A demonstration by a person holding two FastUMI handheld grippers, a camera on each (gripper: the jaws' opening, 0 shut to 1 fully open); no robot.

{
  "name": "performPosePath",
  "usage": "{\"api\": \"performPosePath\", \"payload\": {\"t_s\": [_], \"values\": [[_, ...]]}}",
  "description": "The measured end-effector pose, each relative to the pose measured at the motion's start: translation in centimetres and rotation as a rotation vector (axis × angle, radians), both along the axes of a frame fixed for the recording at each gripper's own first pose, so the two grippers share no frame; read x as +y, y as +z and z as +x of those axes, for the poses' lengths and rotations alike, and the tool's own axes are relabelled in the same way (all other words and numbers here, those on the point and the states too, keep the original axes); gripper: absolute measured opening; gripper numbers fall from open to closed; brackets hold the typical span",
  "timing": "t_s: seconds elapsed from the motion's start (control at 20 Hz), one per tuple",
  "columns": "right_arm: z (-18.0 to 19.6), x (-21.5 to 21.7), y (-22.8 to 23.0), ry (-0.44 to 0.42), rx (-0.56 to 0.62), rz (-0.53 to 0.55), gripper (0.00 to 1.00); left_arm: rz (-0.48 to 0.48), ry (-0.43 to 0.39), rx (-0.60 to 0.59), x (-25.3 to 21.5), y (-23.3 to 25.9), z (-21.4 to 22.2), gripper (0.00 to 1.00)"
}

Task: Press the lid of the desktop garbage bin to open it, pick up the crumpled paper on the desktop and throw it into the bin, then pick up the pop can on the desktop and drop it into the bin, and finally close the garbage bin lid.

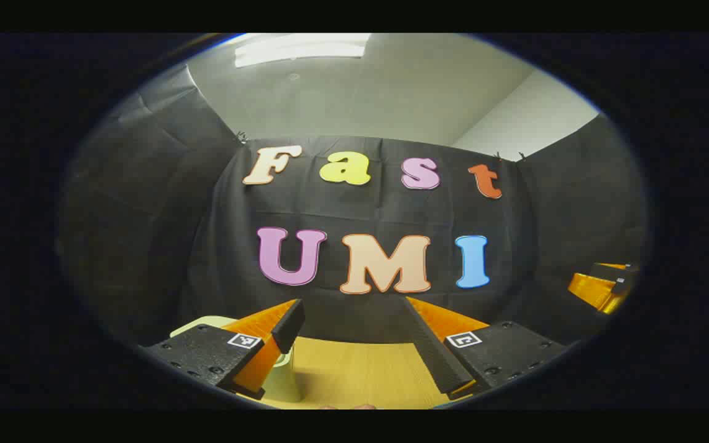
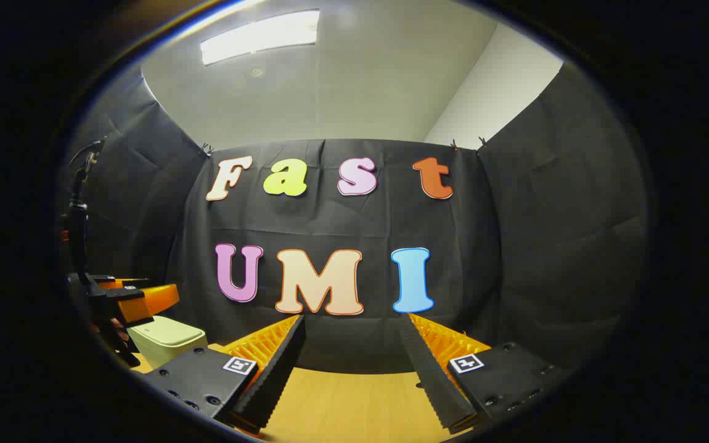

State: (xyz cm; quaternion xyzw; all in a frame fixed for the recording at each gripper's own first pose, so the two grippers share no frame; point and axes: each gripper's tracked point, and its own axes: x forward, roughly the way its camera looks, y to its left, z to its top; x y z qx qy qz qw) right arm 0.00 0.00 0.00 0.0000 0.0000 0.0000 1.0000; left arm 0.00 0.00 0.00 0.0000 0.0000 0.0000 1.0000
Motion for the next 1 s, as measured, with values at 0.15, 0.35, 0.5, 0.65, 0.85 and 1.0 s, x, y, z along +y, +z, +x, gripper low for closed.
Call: {"api": "performPosePath", "payload": {"t_s": [0.15, 0.35, 0.5, 0.65, 0.85, 1.0], "values": [[0.5, -0.3, -0.5, -0.006, 0.017, 0.013, 0.98, 0.002, 0.004, 0.01, -0.1, -0.4, 0.1, 0.93], [0.5, -1.2, -0.9, -0.031, 0.028, 0.012, 0.98, 0.008, 0.001, 0.015, -0.3, -0.6, 0.4, 0.92], [0.8, -1.6, -1.1, -0.043, 0.031, 0.012, 0.98, 0.03, -0.004, 0.02, -0.5, -0.9, 0.5, 0.93], [1.0, -0.9, -1.3, -0.025, 0.037, 0.022, 0.98, 0.037, -0.003, 0.022, -0.5, -1.0, 0.5, 0.92], [1.6, -0.1, -1.8, -0.007, 0.041, 0.009, 0.98, 0.036, 0.006, 0.02, -0.2, -1.1, 0.2, 0.93], [2.0, 0.8, -2.5, 0.01, 0.056, 0.014, 0.98, 0.048, 0.004, 0.017, -0.2, -1.0, 0.2, 0.93]]}}
